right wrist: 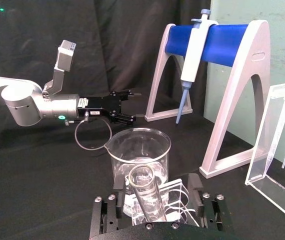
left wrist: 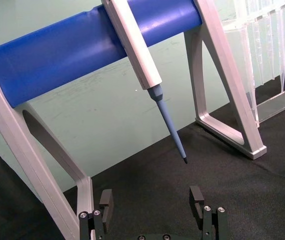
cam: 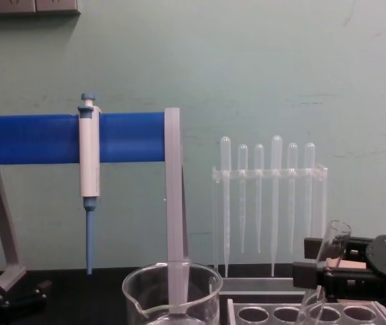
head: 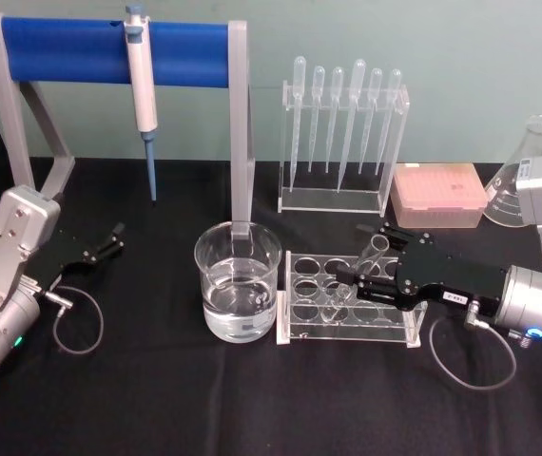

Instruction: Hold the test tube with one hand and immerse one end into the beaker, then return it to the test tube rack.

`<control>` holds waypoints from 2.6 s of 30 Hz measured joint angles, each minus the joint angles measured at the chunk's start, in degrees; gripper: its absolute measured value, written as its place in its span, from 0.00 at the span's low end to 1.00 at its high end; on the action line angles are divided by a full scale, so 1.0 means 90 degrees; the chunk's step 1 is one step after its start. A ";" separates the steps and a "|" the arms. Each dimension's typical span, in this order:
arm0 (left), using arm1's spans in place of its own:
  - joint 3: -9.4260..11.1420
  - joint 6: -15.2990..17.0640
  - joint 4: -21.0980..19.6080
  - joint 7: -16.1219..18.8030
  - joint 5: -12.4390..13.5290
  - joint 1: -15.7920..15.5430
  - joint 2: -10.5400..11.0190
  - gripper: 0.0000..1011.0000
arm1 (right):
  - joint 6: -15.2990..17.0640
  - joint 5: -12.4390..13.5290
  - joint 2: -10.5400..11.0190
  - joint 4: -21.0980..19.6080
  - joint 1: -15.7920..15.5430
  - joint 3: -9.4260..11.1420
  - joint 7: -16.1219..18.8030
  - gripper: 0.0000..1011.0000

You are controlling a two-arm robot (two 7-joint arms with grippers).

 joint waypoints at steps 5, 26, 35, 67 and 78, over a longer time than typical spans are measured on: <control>0.0000 0.0000 0.0000 0.0000 0.0000 0.0000 0.0000 0.99 | -0.0003 0.0006 0.0003 -0.0003 -0.0002 0.0002 0.0013 0.66; 0.0000 0.0000 0.0000 0.0000 0.0000 0.0000 0.0000 0.99 | -0.0011 0.0018 0.0013 -0.0012 -0.0011 0.0009 0.0023 0.22; 0.0000 0.0000 0.0000 0.0000 0.0000 0.0000 0.0000 0.99 | 0.0089 -0.0133 0.0104 -0.0140 0.0208 -0.0060 0.0091 0.22; 0.0000 0.0000 0.0000 0.0000 0.0000 0.0000 0.0000 0.99 | 0.1842 0.0058 0.0535 -0.0824 0.1894 -0.0660 0.0465 0.22; 0.0000 0.0000 0.0000 0.0000 0.0000 0.0000 0.0000 0.99 | 0.1909 0.0128 0.0656 -0.0926 0.2081 -0.0781 0.0400 0.22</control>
